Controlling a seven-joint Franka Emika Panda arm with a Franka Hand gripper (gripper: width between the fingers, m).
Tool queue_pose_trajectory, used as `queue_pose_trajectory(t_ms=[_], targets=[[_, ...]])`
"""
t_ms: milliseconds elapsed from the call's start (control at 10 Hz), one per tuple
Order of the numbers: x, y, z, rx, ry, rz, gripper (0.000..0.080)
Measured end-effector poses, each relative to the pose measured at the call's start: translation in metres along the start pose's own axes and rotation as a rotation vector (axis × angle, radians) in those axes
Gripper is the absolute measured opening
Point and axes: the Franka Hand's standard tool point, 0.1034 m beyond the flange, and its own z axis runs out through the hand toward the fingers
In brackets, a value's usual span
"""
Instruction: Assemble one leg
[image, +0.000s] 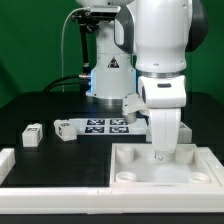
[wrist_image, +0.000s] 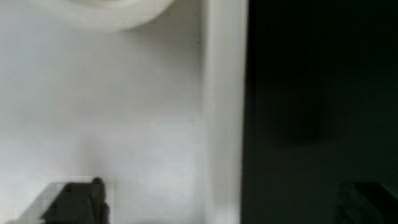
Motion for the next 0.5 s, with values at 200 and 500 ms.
queue_pose_trajectory(t_ms=[200, 500], targets=[[0.0, 0.0, 0.0, 0.0, 0.0, 0.0, 0.0648], [-0.0006, -0.0004, -0.0006, 0.0, 0.0, 0.005, 0.0649]])
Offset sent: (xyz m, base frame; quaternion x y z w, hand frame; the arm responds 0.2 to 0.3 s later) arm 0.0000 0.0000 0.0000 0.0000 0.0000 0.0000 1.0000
